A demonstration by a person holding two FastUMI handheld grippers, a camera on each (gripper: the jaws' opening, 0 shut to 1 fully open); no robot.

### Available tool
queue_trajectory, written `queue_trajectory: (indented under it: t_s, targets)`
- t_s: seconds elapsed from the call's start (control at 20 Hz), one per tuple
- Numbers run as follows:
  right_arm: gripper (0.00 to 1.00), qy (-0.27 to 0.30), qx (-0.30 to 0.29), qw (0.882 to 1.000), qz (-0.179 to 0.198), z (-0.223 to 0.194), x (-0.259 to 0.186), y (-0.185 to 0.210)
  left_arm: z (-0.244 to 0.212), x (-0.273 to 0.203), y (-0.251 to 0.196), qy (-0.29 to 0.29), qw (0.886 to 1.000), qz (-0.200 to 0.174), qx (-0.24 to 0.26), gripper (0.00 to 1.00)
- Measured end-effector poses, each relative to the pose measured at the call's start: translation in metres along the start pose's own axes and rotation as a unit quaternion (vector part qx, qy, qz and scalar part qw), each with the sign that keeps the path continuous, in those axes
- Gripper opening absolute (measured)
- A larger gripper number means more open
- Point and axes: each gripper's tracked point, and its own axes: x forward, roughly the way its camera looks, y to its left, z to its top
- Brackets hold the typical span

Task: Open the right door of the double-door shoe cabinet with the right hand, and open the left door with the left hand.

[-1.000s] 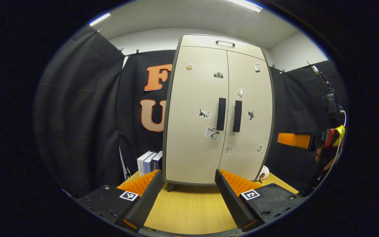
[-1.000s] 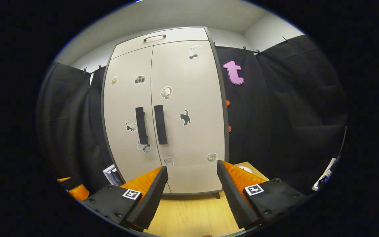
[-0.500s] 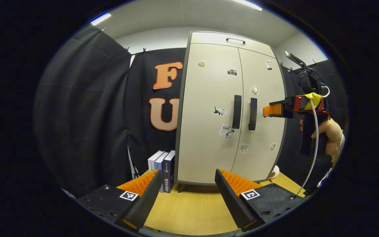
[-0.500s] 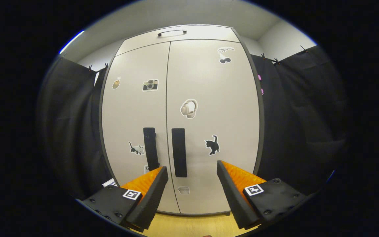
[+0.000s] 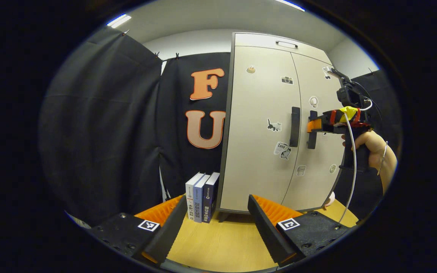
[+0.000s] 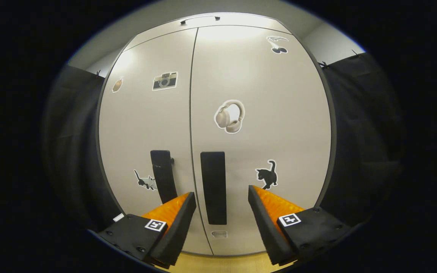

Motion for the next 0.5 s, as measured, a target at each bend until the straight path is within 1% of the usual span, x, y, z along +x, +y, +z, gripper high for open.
queue_trajectory:
  t_s: [0.05,0.1,0.15,0.3,0.35,0.4,0.5]
  targets:
    - [0.77,0.002,0.0,1.0,0.001,0.0,0.005,0.001,0.0,0.001,0.002,0.0,1.0,0.003,-0.001,0.98]
    - [0.83,0.006,-0.001,1.0,0.004,-0.002,0.009,0.002,-0.001,0.002,0.003,0.001,1.0,0.005,-0.003,0.98]
    - [0.76,0.01,-0.001,1.0,0.005,-0.003,0.013,0.004,-0.001,0.002,0.004,0.001,1.0,0.007,-0.003,0.98]
    - [0.75,0.016,-0.014,1.0,0.003,-0.008,0.023,0.008,-0.001,0.002,0.006,0.0,1.0,0.01,-0.001,0.98]
    - [0.55,0.015,-0.02,1.0,-0.003,-0.006,0.021,0.007,-0.001,0.002,0.006,0.0,1.0,0.012,0.001,0.98]
    - [0.48,0.014,-0.024,1.0,-0.001,-0.006,0.024,0.01,-0.002,0.001,0.008,0.0,1.0,0.014,0.003,0.98]
    - [0.51,0.02,-0.023,1.0,-0.001,-0.01,0.027,0.011,-0.003,0.0,0.011,0.0,1.0,0.018,0.004,0.98]
